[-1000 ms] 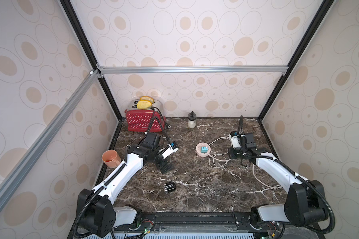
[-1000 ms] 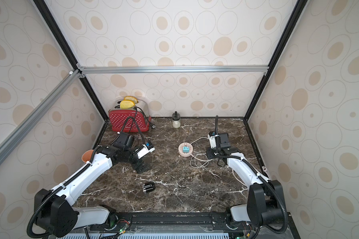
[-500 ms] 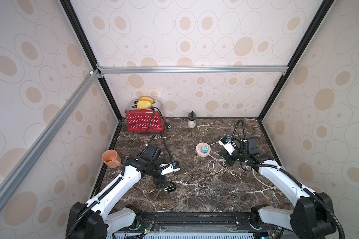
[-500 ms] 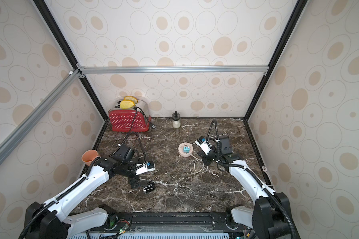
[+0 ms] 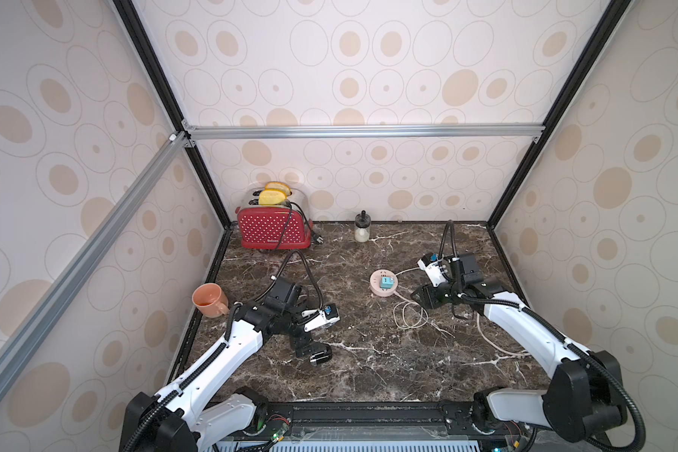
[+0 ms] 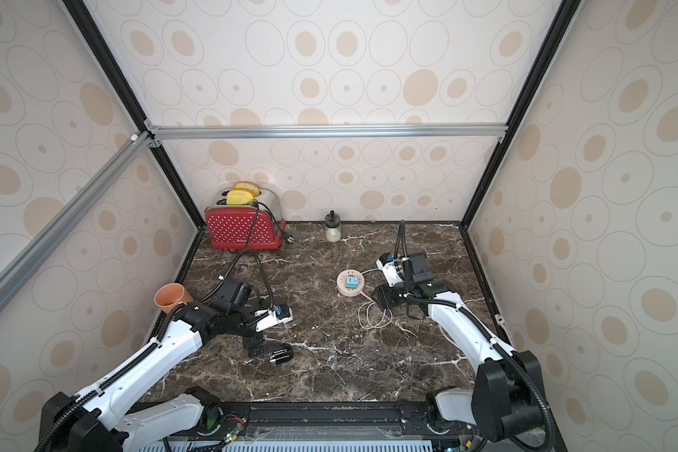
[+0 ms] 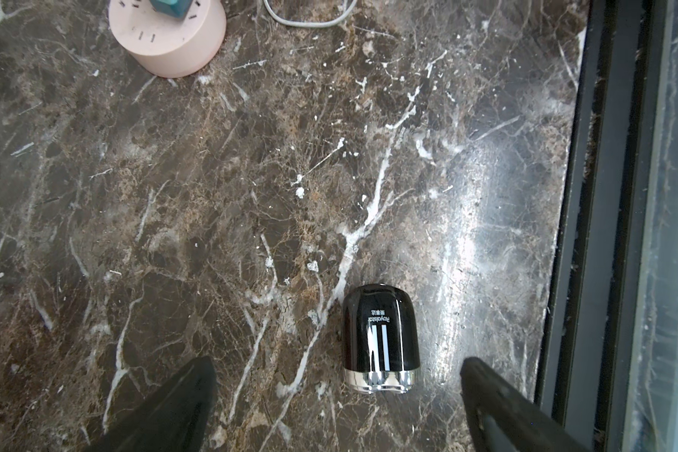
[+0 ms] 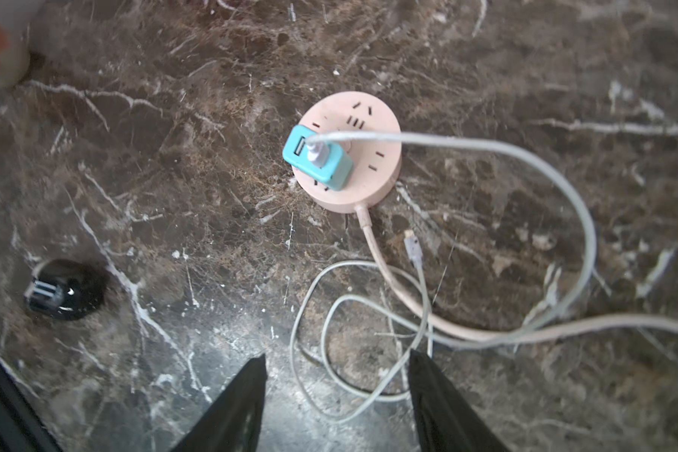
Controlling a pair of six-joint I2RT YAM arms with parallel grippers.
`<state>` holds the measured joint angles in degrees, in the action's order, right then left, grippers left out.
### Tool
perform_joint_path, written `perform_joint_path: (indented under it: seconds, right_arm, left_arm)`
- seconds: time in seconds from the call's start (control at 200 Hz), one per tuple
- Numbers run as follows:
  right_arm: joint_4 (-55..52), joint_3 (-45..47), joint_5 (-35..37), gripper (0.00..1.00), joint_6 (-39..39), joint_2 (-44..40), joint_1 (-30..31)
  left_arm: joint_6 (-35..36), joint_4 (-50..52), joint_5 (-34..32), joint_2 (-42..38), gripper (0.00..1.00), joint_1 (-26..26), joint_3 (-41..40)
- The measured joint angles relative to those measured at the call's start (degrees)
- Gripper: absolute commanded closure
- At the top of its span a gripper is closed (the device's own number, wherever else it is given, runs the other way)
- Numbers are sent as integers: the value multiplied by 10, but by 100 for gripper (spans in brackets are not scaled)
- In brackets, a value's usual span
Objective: Charge the electric shaver
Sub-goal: Pick up the charging cable from the center of the board.
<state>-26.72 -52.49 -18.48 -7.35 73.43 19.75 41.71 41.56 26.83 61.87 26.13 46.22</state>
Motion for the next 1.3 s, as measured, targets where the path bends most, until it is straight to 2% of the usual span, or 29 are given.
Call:
perform_joint_path:
  seconds: [0.155,0.29,0.521,0.606,0.751,0.831,0.987,1.302]
  right_arm:
    - [3,37,-11,35,-87,-26,-34]
    - [62,113,-45,38,-187,-22,-73]
    - [145,118,-111,44,-292,82,-79]
    - [181,116,-125,51,-315,112,-79]
    - [217,103,-141,73,-343,149,-79]
    - [233,102,-148,86,-344,155,-79]
    - [225,94,-176,100,-311,151,-79]
    - [85,49,-237,100,-120,74,-76]
  left_arm:
    - [-13,-12,0,3,1,0,0]
    - [-21,-23,-1,5,1,0,0]
    - [-29,-35,-2,5,1,0,0]
    - [-32,-37,-2,6,1,0,0]
    - [-38,-39,1,9,1,0,0]
    - [-37,-38,0,15,1,0,0]
    - [-37,-33,0,26,1,0,0]
    - [-67,-80,17,39,1,0,7]
